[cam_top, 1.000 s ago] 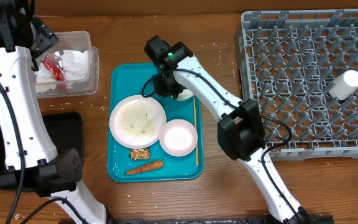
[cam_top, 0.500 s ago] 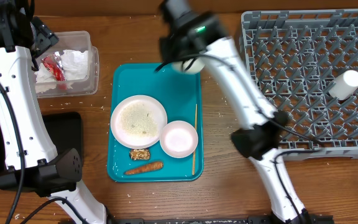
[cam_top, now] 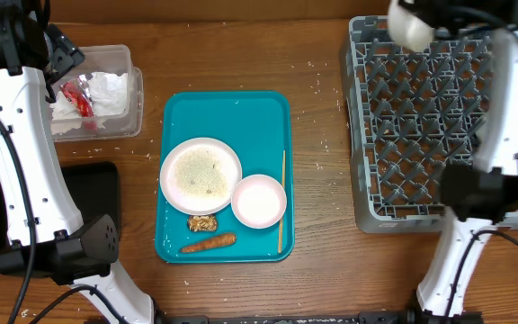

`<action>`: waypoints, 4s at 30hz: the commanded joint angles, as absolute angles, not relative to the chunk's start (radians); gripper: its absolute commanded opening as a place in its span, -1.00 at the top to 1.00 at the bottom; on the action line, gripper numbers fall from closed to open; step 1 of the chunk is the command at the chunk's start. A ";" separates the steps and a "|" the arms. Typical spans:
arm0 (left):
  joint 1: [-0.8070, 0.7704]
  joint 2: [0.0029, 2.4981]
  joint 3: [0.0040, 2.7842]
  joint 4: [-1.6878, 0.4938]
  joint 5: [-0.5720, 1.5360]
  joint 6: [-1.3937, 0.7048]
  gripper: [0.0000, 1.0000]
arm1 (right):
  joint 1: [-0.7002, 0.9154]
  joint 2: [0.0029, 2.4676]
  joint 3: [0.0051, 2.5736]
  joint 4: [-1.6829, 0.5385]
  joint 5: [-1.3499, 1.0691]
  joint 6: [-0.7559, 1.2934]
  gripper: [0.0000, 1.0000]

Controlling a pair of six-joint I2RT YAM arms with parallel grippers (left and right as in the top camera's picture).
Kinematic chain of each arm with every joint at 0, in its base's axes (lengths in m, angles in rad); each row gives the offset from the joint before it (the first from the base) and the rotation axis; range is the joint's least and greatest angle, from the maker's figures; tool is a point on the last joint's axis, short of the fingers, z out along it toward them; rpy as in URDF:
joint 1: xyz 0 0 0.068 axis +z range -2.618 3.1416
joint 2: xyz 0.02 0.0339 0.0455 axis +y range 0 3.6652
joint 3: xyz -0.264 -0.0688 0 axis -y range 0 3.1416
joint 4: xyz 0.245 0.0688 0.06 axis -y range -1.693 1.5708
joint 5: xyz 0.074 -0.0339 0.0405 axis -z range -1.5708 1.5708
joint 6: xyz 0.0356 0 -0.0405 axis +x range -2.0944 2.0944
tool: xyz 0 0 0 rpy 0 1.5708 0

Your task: Sort waste into correct bins and load items into the dishwasher

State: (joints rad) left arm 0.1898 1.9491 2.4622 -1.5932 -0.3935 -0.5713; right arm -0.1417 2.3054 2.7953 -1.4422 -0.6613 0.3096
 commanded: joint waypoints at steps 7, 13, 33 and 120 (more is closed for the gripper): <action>0.184 1.959 2.463 -1.593 -0.399 -0.583 -1.00 | -0.204 2.321 2.400 -1.312 -1.068 0.205 0.92; 0.180 1.959 2.463 -1.593 -0.399 -0.583 -1.00 | -0.208 2.321 2.247 -1.227 -1.067 0.213 0.92; 0.180 1.959 2.463 -1.593 -0.399 -0.583 -1.00 | -0.331 2.321 2.238 -1.225 -0.965 0.262 0.64; 0.176 1.959 2.463 -1.593 -0.399 -0.583 -1.00 | -0.168 2.371 2.387 -1.012 -0.990 0.448 0.93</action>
State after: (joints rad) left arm 0.1829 1.9491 2.4622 -1.5932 -0.3935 -0.5713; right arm -0.1764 2.3173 2.3989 -1.0348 -0.8040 0.4358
